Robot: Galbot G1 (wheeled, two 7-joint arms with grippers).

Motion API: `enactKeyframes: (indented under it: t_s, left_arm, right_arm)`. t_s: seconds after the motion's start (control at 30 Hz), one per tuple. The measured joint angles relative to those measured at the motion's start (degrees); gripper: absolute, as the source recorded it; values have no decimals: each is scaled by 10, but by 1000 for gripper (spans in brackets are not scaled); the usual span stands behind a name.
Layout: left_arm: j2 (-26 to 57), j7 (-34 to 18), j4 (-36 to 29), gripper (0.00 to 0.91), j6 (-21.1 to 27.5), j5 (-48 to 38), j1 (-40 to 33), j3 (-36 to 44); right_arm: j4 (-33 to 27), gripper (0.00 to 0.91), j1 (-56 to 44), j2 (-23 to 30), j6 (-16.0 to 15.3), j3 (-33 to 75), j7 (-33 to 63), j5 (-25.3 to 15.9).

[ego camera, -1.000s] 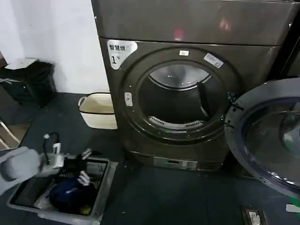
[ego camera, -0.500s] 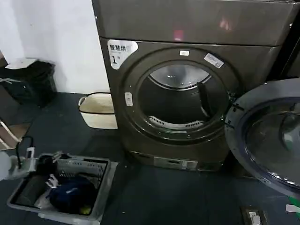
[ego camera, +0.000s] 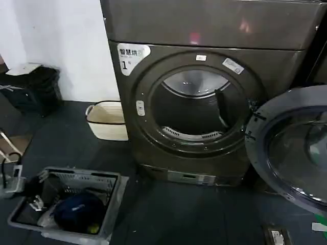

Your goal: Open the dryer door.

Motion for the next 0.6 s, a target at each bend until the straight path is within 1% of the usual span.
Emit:
enactKeyframes:
  t_s: [0.17,0.6]
  left_arm:
    - [5,7,3,907,-5,5,7,-6]
    - [17,4,3,907,-10,-4,16,-12]
  right_arm:
    - [-4,907,3,-3,1,-2,0,-2]
    - [-10,907,5,-6,5,-3,0,-3]
